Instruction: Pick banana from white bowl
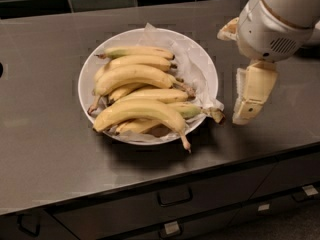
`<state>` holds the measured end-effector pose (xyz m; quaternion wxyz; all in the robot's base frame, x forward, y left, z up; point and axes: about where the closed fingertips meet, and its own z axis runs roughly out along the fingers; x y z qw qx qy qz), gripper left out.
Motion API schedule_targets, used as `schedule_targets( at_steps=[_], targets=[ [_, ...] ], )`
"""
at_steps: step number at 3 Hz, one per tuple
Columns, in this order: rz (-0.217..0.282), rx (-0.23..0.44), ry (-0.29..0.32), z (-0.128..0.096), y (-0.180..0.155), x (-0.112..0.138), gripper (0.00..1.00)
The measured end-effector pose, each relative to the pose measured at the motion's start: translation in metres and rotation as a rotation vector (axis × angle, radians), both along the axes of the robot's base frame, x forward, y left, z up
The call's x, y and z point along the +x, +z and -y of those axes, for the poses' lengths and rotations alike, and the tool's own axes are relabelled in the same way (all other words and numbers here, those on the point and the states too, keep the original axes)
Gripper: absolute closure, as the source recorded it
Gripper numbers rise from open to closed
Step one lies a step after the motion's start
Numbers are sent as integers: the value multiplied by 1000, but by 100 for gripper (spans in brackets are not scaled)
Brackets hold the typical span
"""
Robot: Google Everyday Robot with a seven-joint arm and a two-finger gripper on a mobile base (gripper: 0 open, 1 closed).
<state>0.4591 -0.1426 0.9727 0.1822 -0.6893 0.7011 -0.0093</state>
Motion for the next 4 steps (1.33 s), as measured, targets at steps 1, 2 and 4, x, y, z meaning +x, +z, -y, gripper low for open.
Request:
schedule_targets(
  at_steps=[1,2,4],
  targets=[
    [37,9,77,-37,10,-12,0],
    [67,52,140,-61,12,-2,0],
    [73,77,212,-91,13,18,0]
  ],
)
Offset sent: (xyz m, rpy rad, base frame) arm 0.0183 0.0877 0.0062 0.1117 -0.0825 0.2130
